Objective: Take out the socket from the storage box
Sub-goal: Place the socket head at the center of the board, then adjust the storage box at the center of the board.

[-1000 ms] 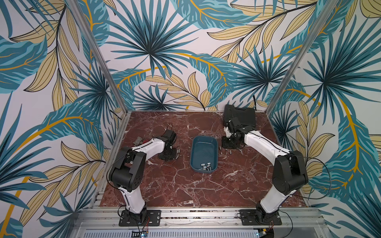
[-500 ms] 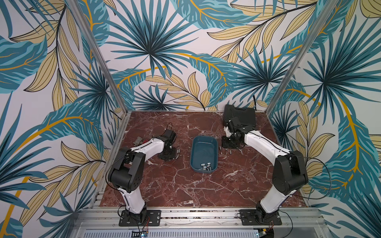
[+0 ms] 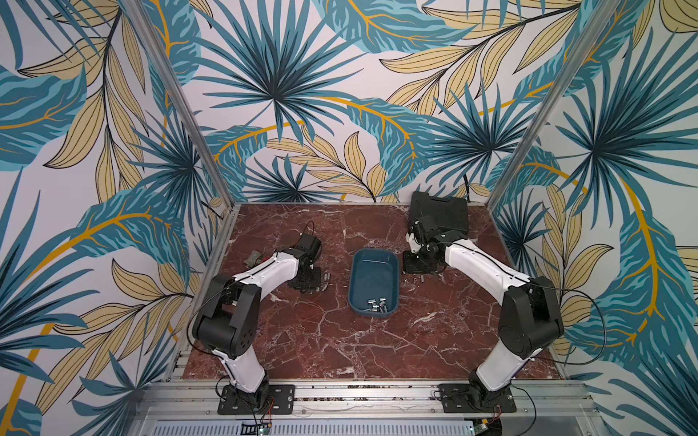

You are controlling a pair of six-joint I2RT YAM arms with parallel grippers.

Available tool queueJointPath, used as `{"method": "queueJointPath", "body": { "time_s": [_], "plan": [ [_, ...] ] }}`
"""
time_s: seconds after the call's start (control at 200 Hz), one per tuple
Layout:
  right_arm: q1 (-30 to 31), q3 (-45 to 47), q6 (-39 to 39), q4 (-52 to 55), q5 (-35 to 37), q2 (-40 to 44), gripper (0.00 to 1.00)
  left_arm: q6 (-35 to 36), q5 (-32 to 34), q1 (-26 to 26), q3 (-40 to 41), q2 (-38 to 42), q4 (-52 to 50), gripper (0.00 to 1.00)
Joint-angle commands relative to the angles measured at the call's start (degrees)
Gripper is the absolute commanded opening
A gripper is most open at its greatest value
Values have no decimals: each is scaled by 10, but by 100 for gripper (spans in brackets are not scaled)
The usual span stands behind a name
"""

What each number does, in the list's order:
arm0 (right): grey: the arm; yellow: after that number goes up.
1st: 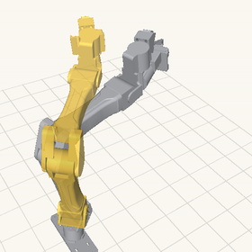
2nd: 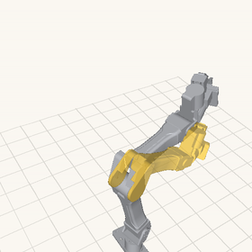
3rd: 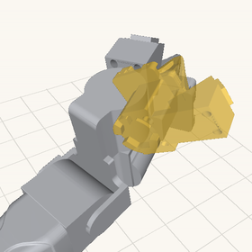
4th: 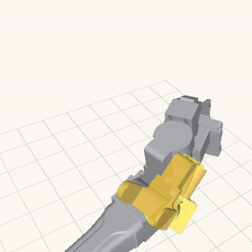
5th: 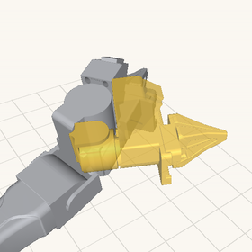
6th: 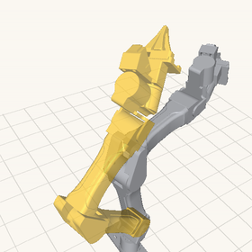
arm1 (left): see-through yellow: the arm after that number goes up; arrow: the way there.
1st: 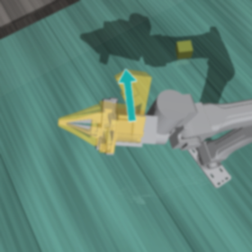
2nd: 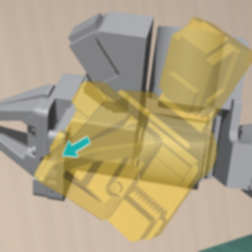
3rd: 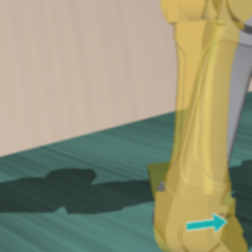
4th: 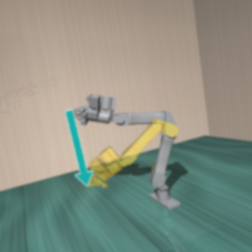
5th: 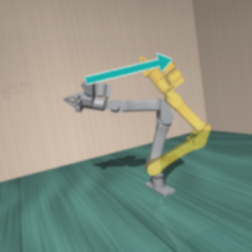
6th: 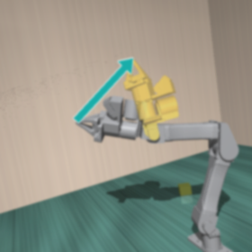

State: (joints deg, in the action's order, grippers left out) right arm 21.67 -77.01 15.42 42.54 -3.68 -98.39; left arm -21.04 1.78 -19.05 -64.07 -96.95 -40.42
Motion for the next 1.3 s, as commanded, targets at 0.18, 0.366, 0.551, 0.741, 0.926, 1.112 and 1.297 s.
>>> {"method": "queueJointPath", "body": {
  "time_s": [0.18,0.366,0.551,0.741,0.926,1.112,1.297],
  "plan": [
    [67,-5,1,27,4,4,30,-10,-13,0,-29,71,-12,27],
    [67,0,24,12,65,12,31,-17,-24,-23,-25,72,12,27],
    [67,29,62,-49,89,-1,32,-29,-31,-36,-17,65,29,28],
    [71,83,114,-108,99,-8,32,-33,-31,-40,-6,62,32,28],
    [81,116,142,-137,115,-3,32,-34,-34,-40,-5,55,42,28],
    [104,126,172,-150,127,-13,33,-20,-38,-39,-4,54,54,28],
    [131,136,201,-149,154,-26,31,-14,-49,-40,5,54,62,28]
  ]
}}
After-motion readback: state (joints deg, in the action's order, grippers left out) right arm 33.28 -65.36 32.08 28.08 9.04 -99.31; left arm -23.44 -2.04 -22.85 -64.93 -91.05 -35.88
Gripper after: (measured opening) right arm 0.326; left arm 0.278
